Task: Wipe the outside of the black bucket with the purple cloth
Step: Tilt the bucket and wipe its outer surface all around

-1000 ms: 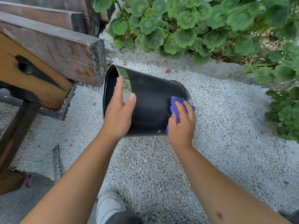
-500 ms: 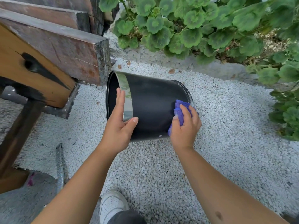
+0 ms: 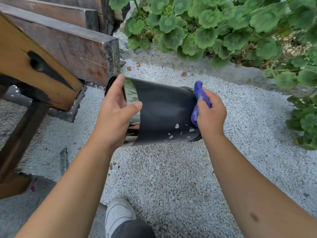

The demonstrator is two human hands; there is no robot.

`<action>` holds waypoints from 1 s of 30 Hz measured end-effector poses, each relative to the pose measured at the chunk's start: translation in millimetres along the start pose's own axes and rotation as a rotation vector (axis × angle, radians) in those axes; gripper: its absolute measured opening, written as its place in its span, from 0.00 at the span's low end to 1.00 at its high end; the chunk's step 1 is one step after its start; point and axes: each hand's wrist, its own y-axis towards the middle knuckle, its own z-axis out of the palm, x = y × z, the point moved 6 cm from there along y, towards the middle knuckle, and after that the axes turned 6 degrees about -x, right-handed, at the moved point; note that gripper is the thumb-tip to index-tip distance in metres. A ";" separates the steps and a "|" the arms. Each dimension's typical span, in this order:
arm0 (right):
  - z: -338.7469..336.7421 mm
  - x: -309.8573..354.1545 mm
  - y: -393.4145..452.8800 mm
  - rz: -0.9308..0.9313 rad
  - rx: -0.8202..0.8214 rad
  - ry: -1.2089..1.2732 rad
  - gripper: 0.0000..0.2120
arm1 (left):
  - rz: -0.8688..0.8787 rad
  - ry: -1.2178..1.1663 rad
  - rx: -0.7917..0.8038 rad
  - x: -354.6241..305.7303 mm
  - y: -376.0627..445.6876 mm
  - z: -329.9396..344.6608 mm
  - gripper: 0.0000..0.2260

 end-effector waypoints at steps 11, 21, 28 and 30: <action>13.7 13.1 -4.2 -0.141 0.045 -0.190 0.18 | 0.304 0.746 -0.044 -5.8 -12.4 7.4 0.28; 21.3 53.6 -22.5 -0.287 -0.006 -0.147 0.18 | 0.314 0.697 -0.109 -13.6 3.5 13.8 0.26; 64.1 93.0 -82.7 -0.667 0.157 -0.318 0.16 | 0.331 0.599 -0.094 -22.6 15.7 27.2 0.31; 62.9 86.4 -79.5 -0.655 0.135 -0.343 0.16 | 0.311 0.630 -0.095 -20.7 16.7 28.6 0.31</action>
